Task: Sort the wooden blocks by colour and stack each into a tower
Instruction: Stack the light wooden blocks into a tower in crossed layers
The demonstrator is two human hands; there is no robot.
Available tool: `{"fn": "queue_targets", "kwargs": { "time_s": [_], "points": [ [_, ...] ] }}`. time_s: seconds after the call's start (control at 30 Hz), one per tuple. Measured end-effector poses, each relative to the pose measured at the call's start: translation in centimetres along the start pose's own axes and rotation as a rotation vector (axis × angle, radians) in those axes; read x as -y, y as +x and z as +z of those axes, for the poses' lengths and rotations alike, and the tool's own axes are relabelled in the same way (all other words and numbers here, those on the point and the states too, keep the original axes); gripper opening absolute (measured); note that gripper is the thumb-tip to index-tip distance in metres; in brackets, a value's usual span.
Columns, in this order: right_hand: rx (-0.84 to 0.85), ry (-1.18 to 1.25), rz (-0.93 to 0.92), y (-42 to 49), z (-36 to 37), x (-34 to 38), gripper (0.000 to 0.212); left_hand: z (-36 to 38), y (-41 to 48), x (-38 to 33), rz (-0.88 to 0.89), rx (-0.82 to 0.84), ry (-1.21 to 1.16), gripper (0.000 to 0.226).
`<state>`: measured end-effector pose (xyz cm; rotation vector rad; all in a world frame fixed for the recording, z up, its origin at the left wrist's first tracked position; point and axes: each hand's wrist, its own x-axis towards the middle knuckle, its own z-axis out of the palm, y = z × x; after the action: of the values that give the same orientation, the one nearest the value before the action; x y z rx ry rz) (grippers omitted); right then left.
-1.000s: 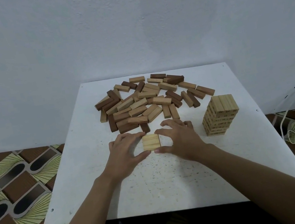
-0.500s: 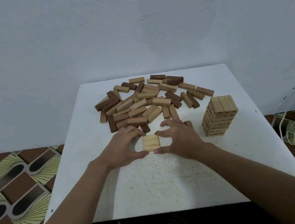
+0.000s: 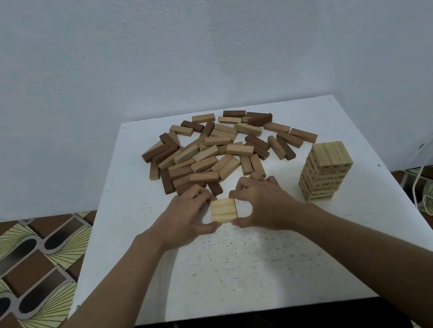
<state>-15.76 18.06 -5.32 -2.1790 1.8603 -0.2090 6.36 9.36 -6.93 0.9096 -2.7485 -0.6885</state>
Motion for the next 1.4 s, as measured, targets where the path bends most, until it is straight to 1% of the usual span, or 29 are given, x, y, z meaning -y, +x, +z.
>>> {"fn": "queue_targets", "kwargs": {
  "time_s": [0.17, 0.23, 0.3, 0.43, 0.5, 0.67, 0.73, 0.8, 0.87, 0.9, 1.0, 1.1, 1.2, 1.27, 1.4],
  "points": [
    [0.017, -0.071, -0.059, -0.2, 0.0, 0.2, 0.056, 0.0, -0.2, -0.1, -0.015, 0.036, -0.017, 0.057],
    [0.029, -0.038, -0.047, -0.2, -0.1, 0.3, 0.055, -0.4, -0.3, -0.3, -0.025, 0.041, -0.097, 0.055],
    [0.031, 0.065, -0.021, -0.2, -0.5, 0.5, 0.051, -1.1, -0.3, -0.6, -0.029, 0.041, -0.169, 0.049],
    [-0.037, 0.259, -0.025, -0.4, -2.4, 1.2, 0.043, -3.4, 0.0, -1.4, 0.011, -0.007, -0.215, 0.038],
    [-0.072, 0.307, -0.051, -0.4, -4.0, 1.6, 0.041, -5.1, 0.2, -2.1, 0.007, -0.005, -0.228, 0.035],
    [-0.176, 0.244, -0.080, -0.4, -8.0, 2.1, 0.042, -9.3, 1.2, -4.2, 0.029, -0.036, -0.271, 0.033],
    [-0.223, 0.233, -0.099, -0.8, -10.0, 2.1, 0.036, -10.6, 1.8, -5.2, 0.060, -0.051, -0.261, 0.033],
    [-0.247, 0.232, -0.096, -1.3, -12.1, 1.9, 0.024, -11.7, 2.5, -6.4, 0.077, -0.043, -0.252, 0.034],
    [-0.227, 0.211, -0.066, -2.1, -14.2, 1.0, 0.014, -12.5, 3.7, -8.0, 0.110, -0.048, -0.233, 0.032],
    [-0.212, 0.202, -0.050, -2.5, -14.9, 0.5, 0.013, -12.7, 4.2, -8.6, 0.115, -0.049, -0.217, 0.032],
    [-0.192, 0.185, -0.004, -4.2, -16.8, -1.9, 0.015, -12.5, 6.4, -11.0, 0.127, -0.050, -0.160, 0.038],
    [-0.150, 0.119, 0.065, -6.0, -17.6, -4.5, 0.031, -11.3, 8.1, -13.5, 0.149, -0.046, -0.106, 0.040],
    [-0.143, 0.092, 0.098, -8.0, -17.5, -7.5, 0.043, -9.3, 10.2, -16.0, 0.203, -0.069, 0.032, 0.044],
    [-0.158, 0.123, 0.111, -9.2, -17.1, -9.2, 0.044, -7.9, 11.5, -16.9, 0.210, -0.072, 0.078, 0.046],
    [-0.149, 0.147, 0.148, -10.6, -16.5, -11.2, 0.044, -5.9, 13.0, -17.9, 0.218, -0.026, 0.089, 0.046]
  ]
}}
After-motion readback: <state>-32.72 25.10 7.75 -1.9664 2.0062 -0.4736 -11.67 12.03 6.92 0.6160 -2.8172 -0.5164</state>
